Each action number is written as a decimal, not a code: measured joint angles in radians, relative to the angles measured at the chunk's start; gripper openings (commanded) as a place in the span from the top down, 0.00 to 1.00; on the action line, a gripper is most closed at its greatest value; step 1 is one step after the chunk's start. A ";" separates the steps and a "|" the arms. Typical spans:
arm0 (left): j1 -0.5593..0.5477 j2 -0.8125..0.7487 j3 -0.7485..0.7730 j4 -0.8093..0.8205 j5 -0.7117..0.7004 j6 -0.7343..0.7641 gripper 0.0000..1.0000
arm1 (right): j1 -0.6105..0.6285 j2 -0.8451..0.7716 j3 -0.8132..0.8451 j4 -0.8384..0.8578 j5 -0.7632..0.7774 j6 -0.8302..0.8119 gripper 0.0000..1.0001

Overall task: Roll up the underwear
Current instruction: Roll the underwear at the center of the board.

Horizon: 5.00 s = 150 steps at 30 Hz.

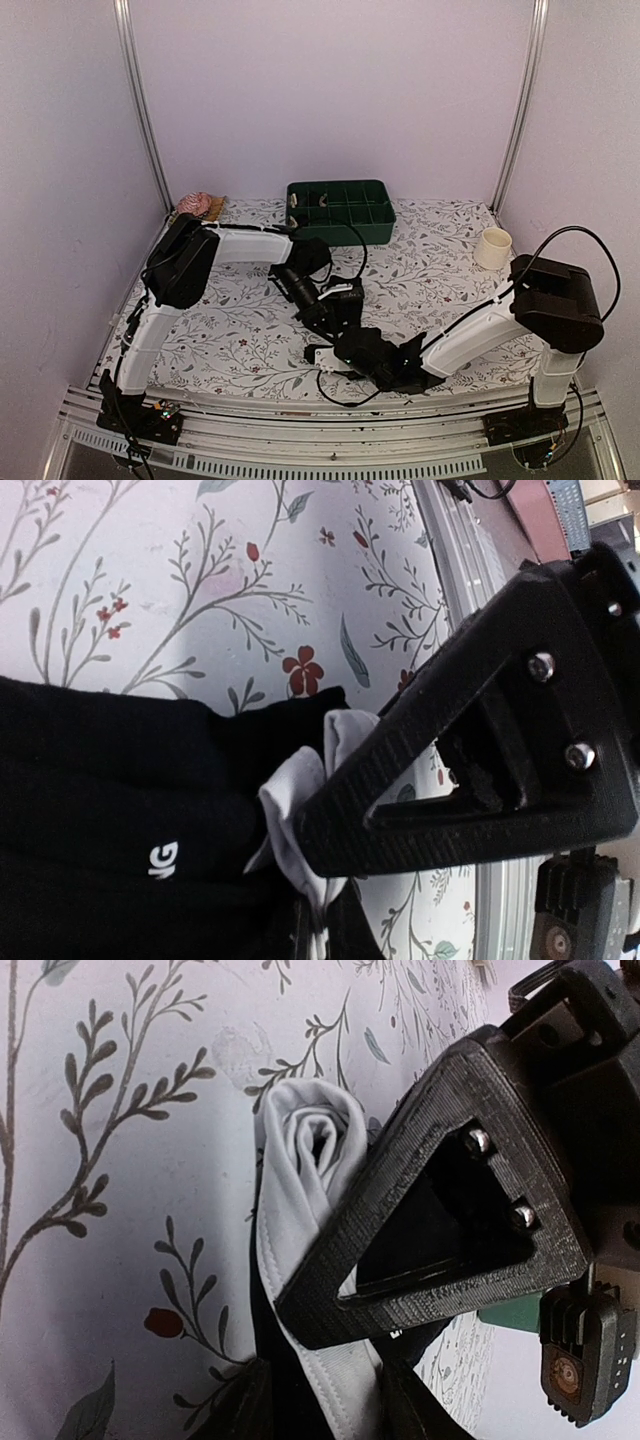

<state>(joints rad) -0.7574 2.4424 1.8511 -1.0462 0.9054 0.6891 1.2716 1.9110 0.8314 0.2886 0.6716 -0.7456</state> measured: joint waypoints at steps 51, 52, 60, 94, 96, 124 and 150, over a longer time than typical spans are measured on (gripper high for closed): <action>-0.103 -0.943 -1.181 1.165 -0.498 0.288 0.14 | -0.466 0.058 0.322 -0.639 -1.295 0.561 0.97; -0.122 -0.935 -1.180 1.189 -0.513 0.295 0.14 | -0.469 0.068 0.332 -0.650 -1.314 0.566 0.97; -0.205 -0.783 -1.120 1.249 -0.609 0.355 0.21 | -0.472 0.106 0.370 -0.699 -1.389 0.578 0.97; -0.242 -0.589 -0.955 1.149 -0.710 0.233 1.00 | -0.476 0.016 0.283 -0.659 -1.347 0.602 0.64; -0.238 -0.589 -0.944 1.114 -0.684 0.209 1.00 | -0.476 -0.040 0.240 -0.648 -1.313 0.609 0.57; -0.029 -0.216 -0.343 0.346 -0.106 -0.024 1.00 | -0.017 -0.391 -0.174 -0.183 -0.475 0.217 0.47; 0.008 -0.079 -0.144 0.074 -0.020 -0.025 0.63 | -0.005 -0.030 0.021 -0.092 -0.099 0.035 0.94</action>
<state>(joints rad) -0.7490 2.3631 1.7069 -0.9718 0.8852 0.6643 1.2663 1.8809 0.8520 0.1963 0.5724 -0.7105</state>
